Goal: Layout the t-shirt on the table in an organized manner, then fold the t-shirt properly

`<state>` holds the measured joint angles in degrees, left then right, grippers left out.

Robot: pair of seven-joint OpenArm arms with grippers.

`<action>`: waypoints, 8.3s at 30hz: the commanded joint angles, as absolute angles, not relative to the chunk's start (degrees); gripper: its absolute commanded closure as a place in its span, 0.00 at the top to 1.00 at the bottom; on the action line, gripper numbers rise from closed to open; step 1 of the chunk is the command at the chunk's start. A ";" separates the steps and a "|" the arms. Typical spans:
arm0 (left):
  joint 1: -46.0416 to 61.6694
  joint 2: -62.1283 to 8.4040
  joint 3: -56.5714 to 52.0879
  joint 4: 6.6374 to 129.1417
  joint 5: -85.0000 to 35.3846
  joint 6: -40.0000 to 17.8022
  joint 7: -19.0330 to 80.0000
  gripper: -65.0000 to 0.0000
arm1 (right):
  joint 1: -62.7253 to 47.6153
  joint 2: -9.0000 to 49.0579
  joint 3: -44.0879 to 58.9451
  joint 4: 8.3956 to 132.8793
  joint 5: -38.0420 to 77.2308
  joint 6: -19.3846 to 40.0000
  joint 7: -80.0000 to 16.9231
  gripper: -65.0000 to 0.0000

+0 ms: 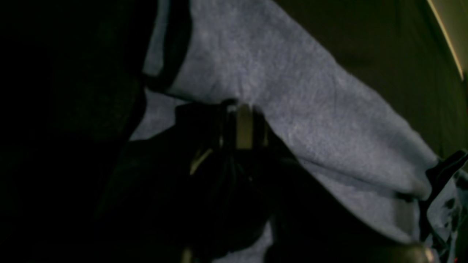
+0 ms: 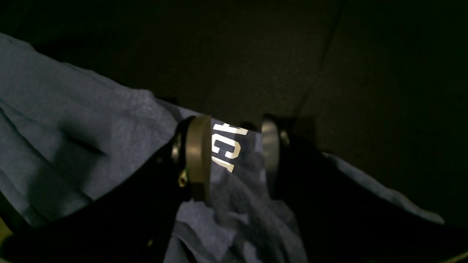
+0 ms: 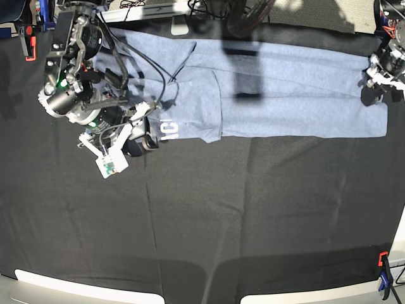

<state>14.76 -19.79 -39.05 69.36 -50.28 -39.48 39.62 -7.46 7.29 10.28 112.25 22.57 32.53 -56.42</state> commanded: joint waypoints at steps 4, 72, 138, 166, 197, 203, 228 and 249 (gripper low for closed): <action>14.57 -20.82 -39.29 70.04 -50.87 -40.00 34.30 0.00 | -6.68 7.44 10.48 113.30 23.40 32.97 -54.87 0.35; 16.32 -8.56 1.52 101.01 -58.02 -40.00 46.48 0.43 | -6.37 12.97 25.91 113.27 21.69 32.95 -49.76 0.35; 17.41 -8.58 -14.41 110.02 -59.27 -39.29 55.02 0.00 | -6.35 13.02 25.87 113.23 26.11 32.99 -50.33 0.35; 16.03 -8.60 7.11 110.00 -39.68 -39.59 46.06 0.44 | -6.37 12.99 25.87 113.23 26.13 32.97 -51.05 0.35; 16.34 -10.04 -20.86 109.89 -36.64 -39.24 41.19 0.46 | -15.22 21.89 35.83 109.62 39.64 33.01 -64.69 0.71; 16.34 -10.04 -20.88 109.89 -36.62 -39.24 40.42 0.46 | -16.03 21.71 36.29 102.30 39.97 33.89 -64.69 0.71; 16.34 -10.04 -20.88 109.89 -36.62 -39.22 40.49 0.46 | -16.03 21.41 25.54 87.68 43.70 36.60 -58.70 0.71; 16.34 -10.04 -20.86 109.89 -35.83 -39.22 40.62 0.46 | -15.90 21.58 33.26 87.72 43.24 37.01 -62.19 0.71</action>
